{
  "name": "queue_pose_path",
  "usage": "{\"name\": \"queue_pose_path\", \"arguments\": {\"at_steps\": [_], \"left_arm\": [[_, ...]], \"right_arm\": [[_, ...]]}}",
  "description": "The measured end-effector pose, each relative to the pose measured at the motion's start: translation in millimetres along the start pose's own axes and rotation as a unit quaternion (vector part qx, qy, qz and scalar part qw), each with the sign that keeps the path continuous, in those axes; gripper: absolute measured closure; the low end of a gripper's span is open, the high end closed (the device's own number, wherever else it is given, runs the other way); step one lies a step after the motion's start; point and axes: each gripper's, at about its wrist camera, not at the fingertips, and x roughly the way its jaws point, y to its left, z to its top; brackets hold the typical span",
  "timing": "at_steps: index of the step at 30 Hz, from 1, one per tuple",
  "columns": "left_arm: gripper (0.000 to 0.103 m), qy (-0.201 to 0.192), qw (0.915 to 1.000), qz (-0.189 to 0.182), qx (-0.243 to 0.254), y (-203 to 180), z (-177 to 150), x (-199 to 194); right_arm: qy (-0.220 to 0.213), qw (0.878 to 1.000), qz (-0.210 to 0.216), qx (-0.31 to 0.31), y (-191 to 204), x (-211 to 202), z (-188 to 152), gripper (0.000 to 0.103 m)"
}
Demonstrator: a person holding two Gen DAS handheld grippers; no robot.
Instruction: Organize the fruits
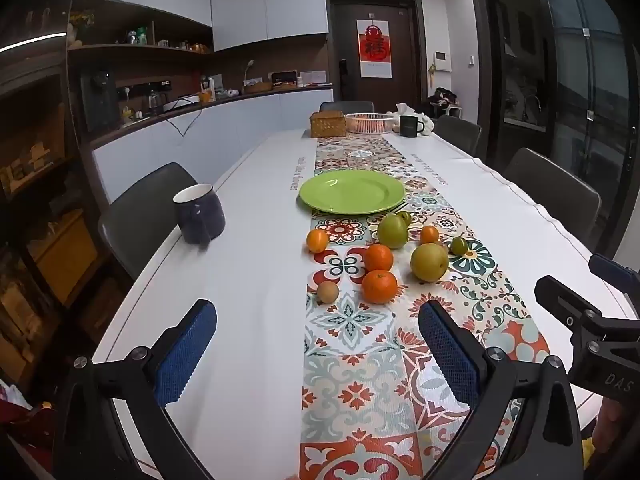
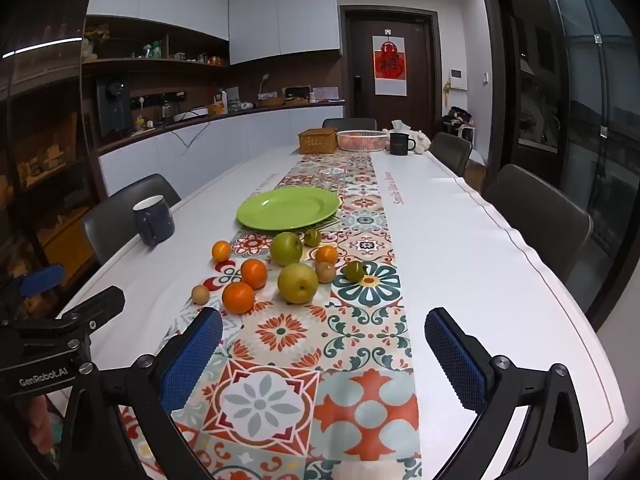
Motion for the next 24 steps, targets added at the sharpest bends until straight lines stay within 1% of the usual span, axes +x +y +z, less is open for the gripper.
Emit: {"name": "queue_pose_path", "arguments": {"at_steps": [7,8,9,24], "left_arm": [[0.0,-0.005,1.0,0.006,0.002,-7.4,3.5,2.2],[0.0,-0.007,1.0,-0.003,-0.003,-3.0,-3.3,0.7],[0.0,-0.007,1.0,0.0,-0.004,4.3,-4.7,-0.9],[0.0,-0.01,0.9999,0.001,-0.006,0.6,-3.9,-1.3]], "right_arm": [[-0.001,1.0,0.002,0.002,0.3,0.9,-0.8,0.001],[-0.002,1.0,0.002,0.002,0.4,1.0,-0.9,0.001],[-0.002,1.0,0.002,0.002,0.6,1.0,-0.9,0.001],[-0.002,1.0,0.003,0.002,1.1,0.8,-0.5,0.001]]}}
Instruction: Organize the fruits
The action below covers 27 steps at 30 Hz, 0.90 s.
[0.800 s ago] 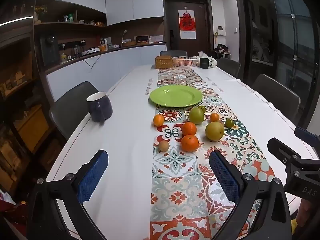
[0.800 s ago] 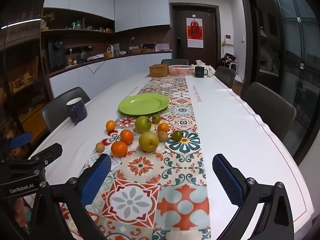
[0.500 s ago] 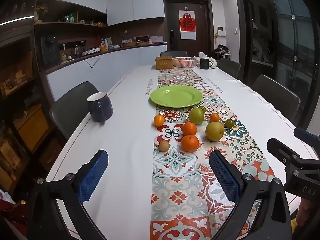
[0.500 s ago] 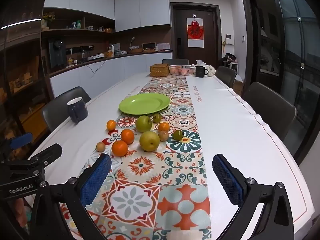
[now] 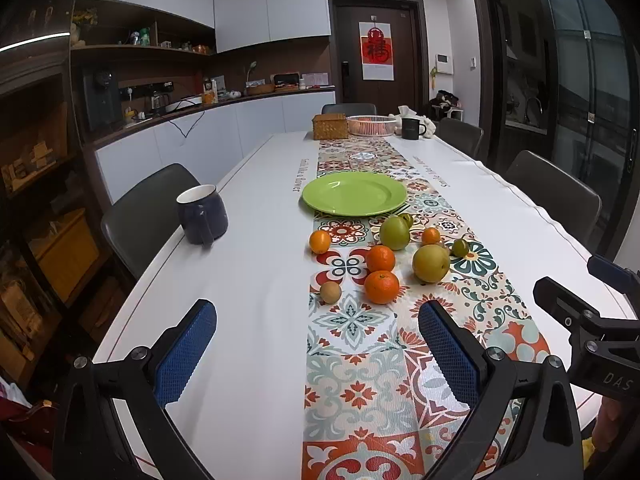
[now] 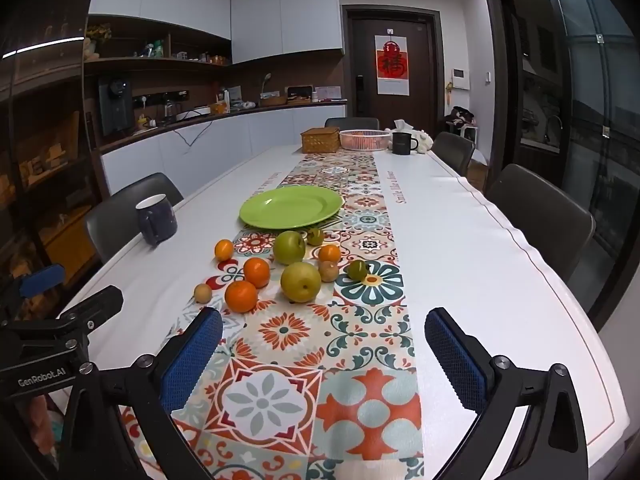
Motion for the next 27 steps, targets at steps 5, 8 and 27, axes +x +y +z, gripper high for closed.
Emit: {"name": "queue_pose_path", "arguments": {"at_steps": [5,8,27], "left_arm": [[0.0,-0.002,1.0,-0.003,-0.002,0.1,1.2,-0.5],[0.0,-0.002,1.0,-0.003,-0.002,0.7,1.9,-1.6],[0.0,-0.007,1.0,-0.004,-0.004,3.2,4.8,-6.6]], "right_arm": [[0.0,1.0,0.0,0.0,-0.2,-0.4,0.4,0.001],[0.0,1.0,0.0,0.0,0.0,-0.5,0.3,0.001],[-0.002,1.0,0.0,0.0,0.5,-0.7,0.5,0.001]]}}
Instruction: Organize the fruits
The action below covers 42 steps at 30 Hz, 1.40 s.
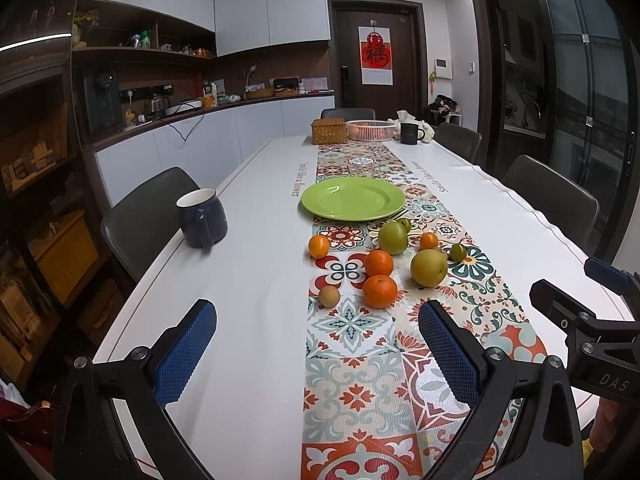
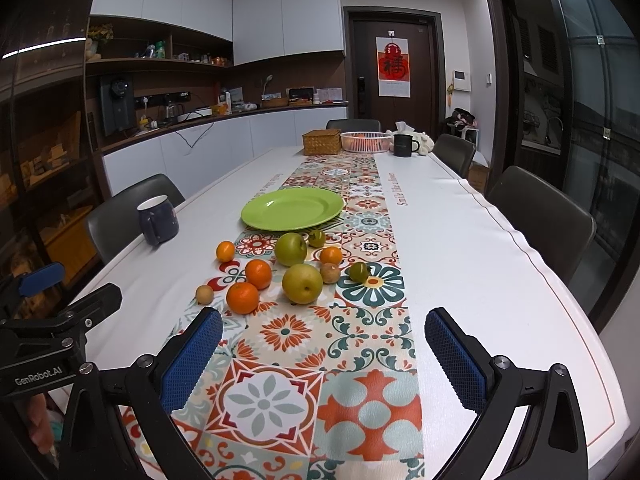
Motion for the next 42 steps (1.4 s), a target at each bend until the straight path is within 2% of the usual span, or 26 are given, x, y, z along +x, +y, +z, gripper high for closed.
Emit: {"name": "queue_pose_path", "arguments": {"at_steps": [29,42], "left_arm": [[0.0,0.0,1.0,-0.001,0.0,0.0,-1.1,0.5],[0.0,0.014,0.9999,-0.003,-0.002,2.7,-3.3,12.0]], "right_arm": [[0.001,1.0,0.001,-0.001,2.7,1.1,0.8,0.001],[0.014,1.0,0.003,-0.003,8.1,11.4,-2.8,0.001]]}}
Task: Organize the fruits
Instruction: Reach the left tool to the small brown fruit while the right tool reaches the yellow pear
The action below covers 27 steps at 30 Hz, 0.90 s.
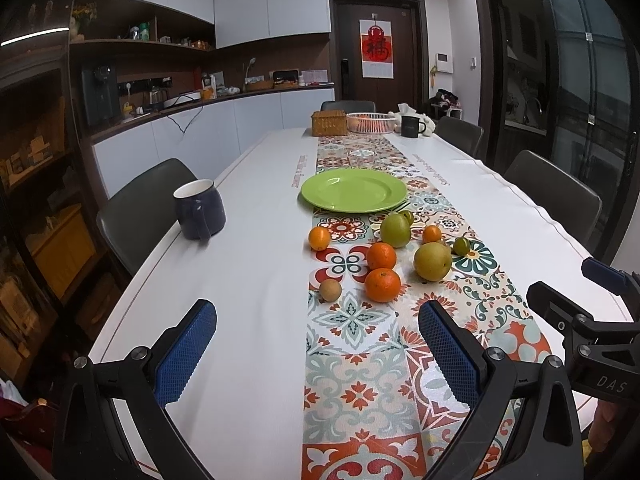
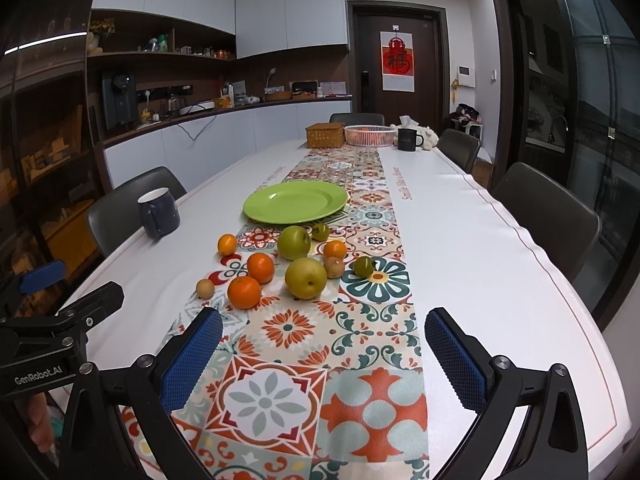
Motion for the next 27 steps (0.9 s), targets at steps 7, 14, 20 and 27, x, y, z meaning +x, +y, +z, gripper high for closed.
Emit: {"name": "queue_pose_path", "arguments": {"at_steps": [7,14,20,27], "left_arm": [[0.001,0.013,0.9999,0.0,0.004,1.9,1.0,17.6],[0.009,0.031,0.9995,0.003,0.009,4.6,7.4,42.2],[0.018,0.056,0.9984,0.0,0.008,6.3,14.9,71.6],[0.026,0.097,0.9953,-0.009,0.003,8.8,17.0,109.2]], "right_arm": [[0.021,1.0,0.005,-0.008,2.2,16.5,1.1,0.001],[0.04,0.999,0.008,-0.021,6.3,39.9,6.9,0.001],[0.064,0.998,0.008,-0.023,7.8,69.3,14.6,0.004],[0.105,0.994,0.017,-0.018,5.8,110.2,21.3,0.01]]}}
